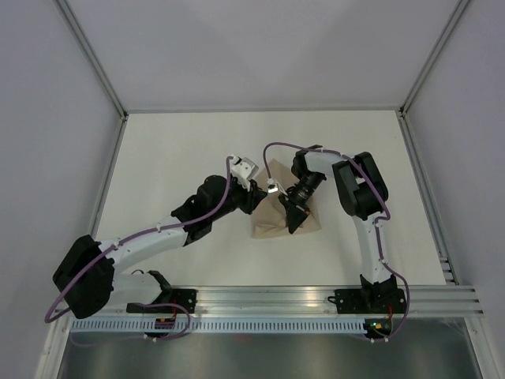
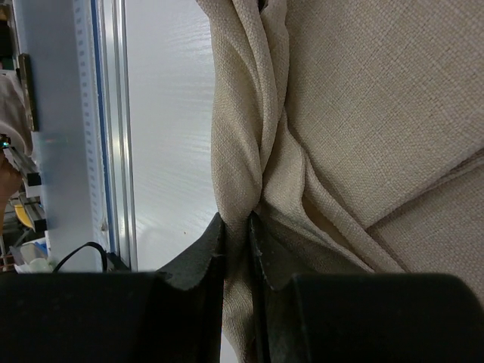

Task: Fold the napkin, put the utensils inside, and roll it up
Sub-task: Roll the napkin with the utensil

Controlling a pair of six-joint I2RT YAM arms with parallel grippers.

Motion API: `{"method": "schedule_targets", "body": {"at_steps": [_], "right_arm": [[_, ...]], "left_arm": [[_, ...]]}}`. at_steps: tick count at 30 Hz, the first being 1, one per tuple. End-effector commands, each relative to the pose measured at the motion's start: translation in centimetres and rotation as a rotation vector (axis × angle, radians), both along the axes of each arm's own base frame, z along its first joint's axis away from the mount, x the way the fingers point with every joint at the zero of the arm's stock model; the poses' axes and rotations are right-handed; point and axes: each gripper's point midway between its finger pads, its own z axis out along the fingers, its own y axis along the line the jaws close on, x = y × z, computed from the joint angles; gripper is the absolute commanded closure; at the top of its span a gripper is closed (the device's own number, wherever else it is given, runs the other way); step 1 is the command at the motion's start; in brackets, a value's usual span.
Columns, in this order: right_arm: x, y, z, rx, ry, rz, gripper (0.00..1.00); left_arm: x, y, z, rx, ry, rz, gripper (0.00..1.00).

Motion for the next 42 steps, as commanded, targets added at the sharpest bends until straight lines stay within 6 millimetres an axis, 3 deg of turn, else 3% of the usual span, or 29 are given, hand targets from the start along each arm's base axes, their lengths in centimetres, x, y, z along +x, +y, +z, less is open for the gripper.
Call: {"method": "schedule_targets", "body": {"at_steps": [1,4,8,14,22,36,42], "right_arm": [[1.3,-0.6,-2.4,-0.031,-0.052,0.009,0.94],[1.2,-0.8,-2.8,-0.049,-0.052,-0.003,0.94],[1.0,-1.2,-3.1,-0.053,-0.044,-0.010,0.94],[1.1,-1.5,-3.3,-0.055,-0.033,-0.029,0.94],[1.6,-1.5,-3.4,-0.052,-0.024,-0.035,0.94],[1.6,-1.7,-3.4,-0.052,-0.013,-0.044,0.94],[1.7,-1.7,-3.2,-0.047,-0.016,-0.065,0.94]], "left_arm": [[0.2,-0.8,2.9,0.046,-0.183,0.012,0.70],[-0.5,-2.5,1.0,0.206,-0.230,-0.053,0.69],[-1.8,-4.2,-3.1,0.421,-0.248,-0.148,0.66],[-3.9,-6.0,-5.1,0.519,-0.271,-0.260,0.62],[-6.5,-7.3,-11.1,0.678,-0.247,-0.407,0.60],[-5.2,-7.9,-15.1,0.738,-0.290,-0.398,0.57],[-5.8,-7.3,-16.9,0.750,-0.242,-0.424,0.67]]}}
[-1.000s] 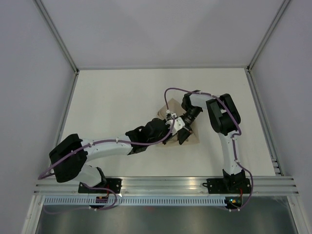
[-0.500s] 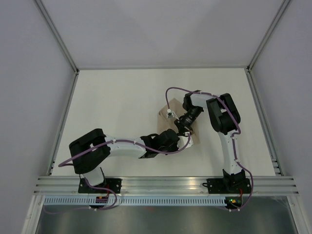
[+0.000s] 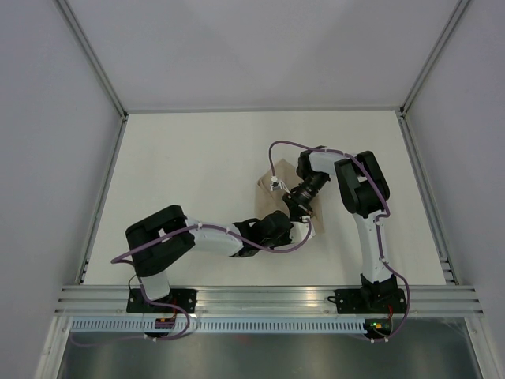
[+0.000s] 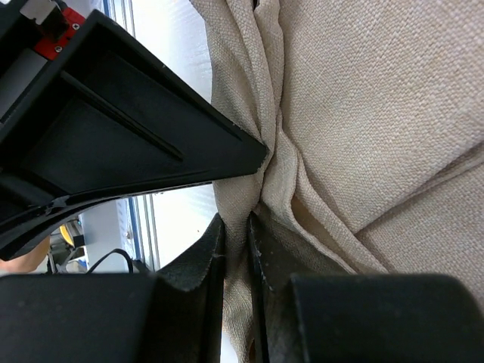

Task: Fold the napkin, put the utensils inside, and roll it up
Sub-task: Roll the napkin with the utensil

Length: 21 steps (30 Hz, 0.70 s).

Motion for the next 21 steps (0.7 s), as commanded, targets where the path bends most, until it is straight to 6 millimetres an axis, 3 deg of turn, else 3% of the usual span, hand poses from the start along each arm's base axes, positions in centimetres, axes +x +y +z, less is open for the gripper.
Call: {"method": "schedule_targets", "body": {"at_steps": [1,3,4,6,7,8,9,10,15,21], "right_arm": [[2.2,-0.8,-3.0,0.000,-0.136,0.026,0.94],[2.1,-0.9,-3.1,0.001,-0.147,0.017,0.94],[2.3,-0.9,-2.7,-0.012,-0.160,-0.003,0.91],[2.7,-0.9,-3.0,-0.010,-0.210,-0.018,0.83],[3.2,-0.7,-2.2,-0.020,-0.239,-0.051,0.73],[4.3,-0.5,-2.3,-0.007,-0.301,-0.070,0.70],[4.2,-0.6,-2.2,-0.015,-0.311,-0.086,0.66],[4.9,-0.5,-1.2,-0.005,-0.355,-0.107,0.59],[8.3,-0.6,1.4,0.010,-0.495,-0.256,0.40],[12.7,-2.4,4.5,0.024,-0.578,-0.501,0.37]], "left_arm": [[0.0,0.0,-1.2,0.019,0.009,-0.022,0.69],[-0.4,0.0,-1.8,0.034,0.050,-0.037,0.80],[-0.5,-0.1,-2.0,0.042,0.072,-0.044,0.91],[-1.0,-0.3,-2.4,0.060,0.128,-0.056,0.98],[-1.2,-0.5,-2.4,0.063,0.144,-0.061,0.98],[-1.1,-0.5,-2.4,0.059,0.168,-0.053,0.98],[-1.4,-0.8,-2.3,0.057,0.203,-0.067,0.98],[-1.5,-0.9,-2.3,0.055,0.224,-0.068,0.98],[-1.5,-1.0,-1.6,0.019,0.356,-0.055,0.98],[-1.4,-0.4,-1.4,-0.024,0.497,-0.028,0.98]]}}
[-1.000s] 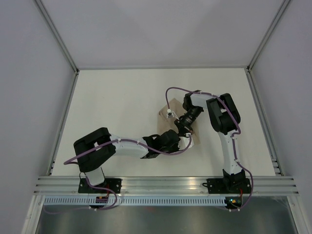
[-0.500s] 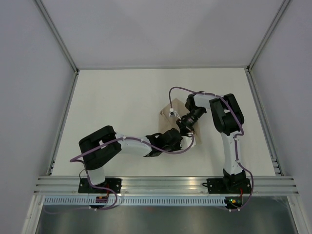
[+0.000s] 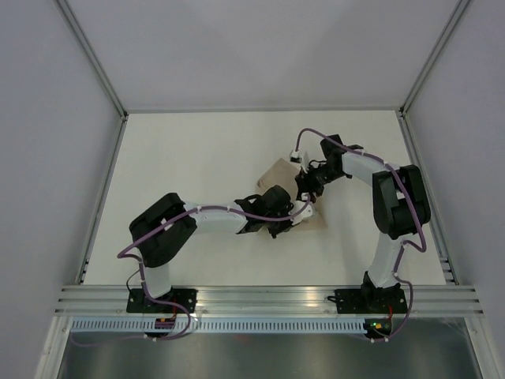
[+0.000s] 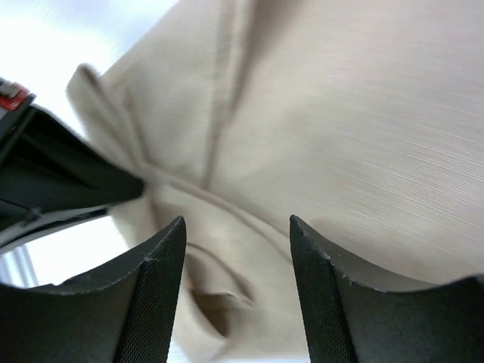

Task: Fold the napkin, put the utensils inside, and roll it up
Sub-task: Roll the napkin with the utensil

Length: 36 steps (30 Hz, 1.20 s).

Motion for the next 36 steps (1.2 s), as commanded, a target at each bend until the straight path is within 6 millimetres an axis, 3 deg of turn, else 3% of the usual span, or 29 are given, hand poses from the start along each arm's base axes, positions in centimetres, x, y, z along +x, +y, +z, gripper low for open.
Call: {"method": "schedule_targets", "body": {"at_steps": [1,4,8,12,13,18,20,21,23,25,26,27,28,31,36], "right_arm": [[5.7,-1.7,2.9,0.064,-0.162,-0.204,0.37],[7.2,-3.8,4.3,0.102,-0.175,-0.311,0.37],[7.4,-5.7,5.8,0.114,-0.224,-0.345,0.37],[5.8,-6.4,6.7,0.099,-0.294,-0.329,0.36],[5.2,-6.5,7.6,0.100,-0.314,-0.321,0.35],[1.2,-6.4,8.1,0.102,-0.375,-0.184,0.34],[-0.8,-6.4,7.2,0.081,-0.379,-0.130,0.34],[-1.3,-6.4,7.7,0.074,-0.418,-0.112,0.34],[-3.2,-6.0,6.2,0.034,-0.427,-0.057,0.33],[-4.1,-5.3,6.3,-0.002,-0.512,0.003,0.32],[-5.3,-5.2,5.0,-0.021,-0.508,0.019,0.32],[-5.5,-4.2,5.5,-0.021,-0.579,0.063,0.30],[-6.4,-4.5,4.1,-0.063,-0.582,0.077,0.30],[-7.6,-3.0,3.3,-0.075,-0.664,0.142,0.27],[-7.3,-1.8,1.9,-0.149,-0.763,0.195,0.27]], "left_arm": [[-2.5,0.8,-1.7,0.018,0.229,0.007,0.98],[-2.7,0.9,-1.9,0.021,0.323,0.009,0.98],[-2.7,0.8,-1.9,0.030,0.437,0.009,0.98],[-2.4,0.5,-1.6,0.040,0.548,0.013,0.98],[-2.8,1.0,-2.3,0.070,0.598,0.023,0.98],[-2.2,1.1,-2.8,0.093,0.690,0.049,0.98],[-1.9,1.3,-3.4,0.100,0.739,0.073,0.98],[-1.9,1.3,-3.4,0.092,0.765,0.075,0.98],[-1.6,1.4,-3.9,0.098,0.807,0.095,0.98],[-1.9,1.3,-4.0,0.094,0.845,0.095,0.98],[-1.7,1.4,-4.0,0.098,0.856,0.103,0.98],[-2.1,1.4,-4.5,0.105,0.888,0.104,0.98],[-2.0,1.5,-4.6,0.104,0.902,0.111,0.98],[-2.1,1.4,-5.2,0.125,0.937,0.126,0.98],[-2.4,1.6,-5.8,0.157,0.978,0.152,0.98]]}}
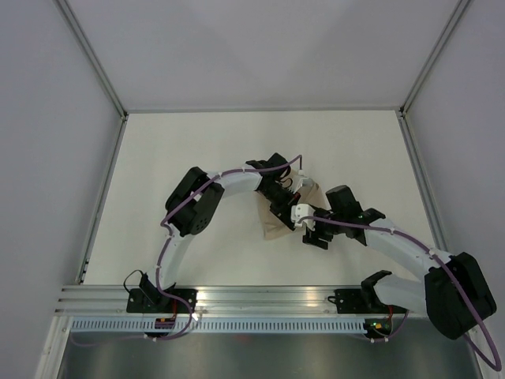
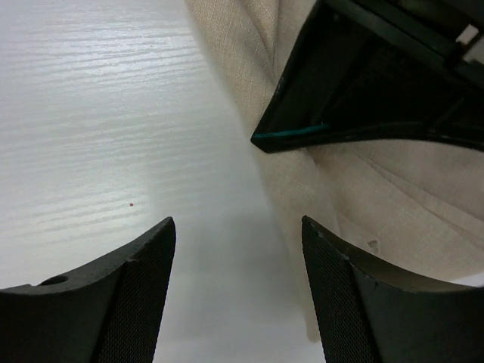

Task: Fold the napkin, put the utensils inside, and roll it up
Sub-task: Roll the napkin with the utensil

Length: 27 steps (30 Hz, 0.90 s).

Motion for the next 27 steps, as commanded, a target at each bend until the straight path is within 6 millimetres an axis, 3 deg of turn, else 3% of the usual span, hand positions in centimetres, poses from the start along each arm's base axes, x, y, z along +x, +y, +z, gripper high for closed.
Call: {"method": "schedule_targets", "body": {"at_steps": [1,10,16,22,26,27], "right_arm": [[2.8,0.7,0.3,-0.038,-0.183,0.006,0.27],[3.1,1.5,-1.0,-0.074,-0.217,0.046,0.29],[3.2,1.4,-2.3,-0.106,-0.206,0.066,0.36],[2.7,1.4,-2.9,-0.108,-0.179,0.083,0.52],[2.3,1.2,-3.4,-0.119,-0.158,0.086,0.77],[2.1,1.0,-3.5,-0.125,-0.151,0.086,0.79]], "left_arm": [[-2.5,3.0,-5.3,0.231,0.113,0.019,0.98],[-2.6,2.9,-5.3,0.238,0.132,0.021,0.98],[-2.9,3.1,-5.3,0.238,0.147,0.012,0.98],[-2.9,3.1,-5.4,0.244,0.149,0.015,0.96],[-2.7,2.6,-4.6,0.235,0.164,0.035,0.86],[-2.5,2.3,-3.9,0.218,0.154,0.041,0.85]]}}
